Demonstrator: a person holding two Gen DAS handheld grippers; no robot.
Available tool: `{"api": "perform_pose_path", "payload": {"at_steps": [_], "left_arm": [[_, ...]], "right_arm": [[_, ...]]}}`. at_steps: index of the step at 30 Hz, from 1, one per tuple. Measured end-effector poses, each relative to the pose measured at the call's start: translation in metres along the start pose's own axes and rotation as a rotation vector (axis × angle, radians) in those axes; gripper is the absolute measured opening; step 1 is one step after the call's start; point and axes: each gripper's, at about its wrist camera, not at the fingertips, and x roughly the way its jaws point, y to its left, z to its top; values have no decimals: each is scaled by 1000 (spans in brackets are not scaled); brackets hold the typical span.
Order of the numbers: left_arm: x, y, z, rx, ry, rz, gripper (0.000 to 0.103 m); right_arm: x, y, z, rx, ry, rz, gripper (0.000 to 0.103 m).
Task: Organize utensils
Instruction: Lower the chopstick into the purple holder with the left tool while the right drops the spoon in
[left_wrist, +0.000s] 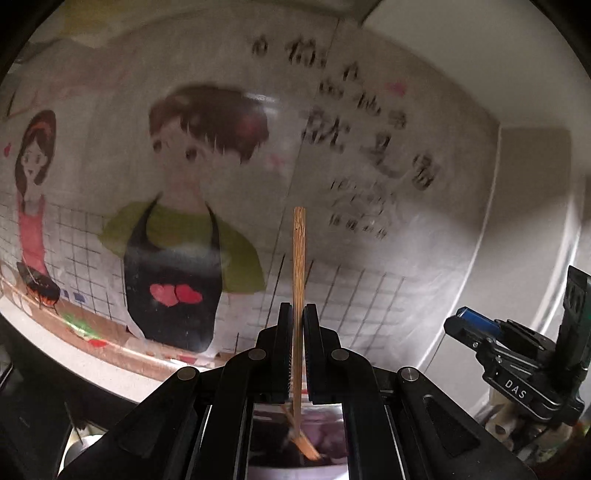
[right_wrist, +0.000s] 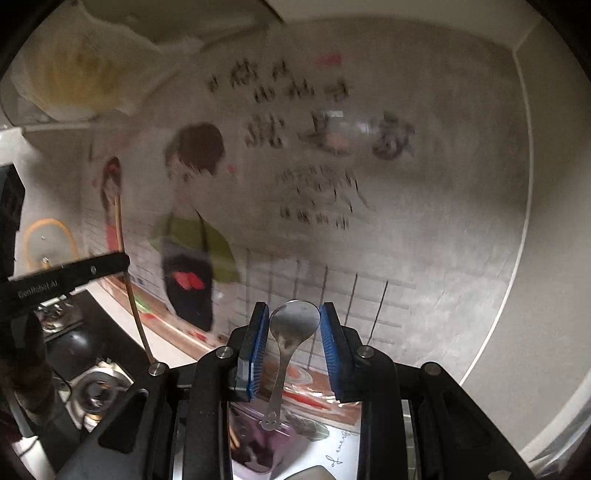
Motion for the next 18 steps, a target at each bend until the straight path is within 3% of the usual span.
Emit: {"api": "perform_pose_path", "payload": {"at_steps": [9, 14, 16, 18], "left_arm": [[74, 34, -69, -31, 169, 24, 6], [90, 44, -100, -60, 302, -19, 9], [89, 44, -103, -67, 359, -36, 25], [72, 40, -101, -58, 336, -10, 36]], "right_arm": [[86, 8, -86, 77, 217, 25, 26], [102, 7, -122, 206, 356, 162, 28], [94, 3, -126, 251, 357, 191, 32], [77, -1, -123, 272, 328, 185, 33]]}}
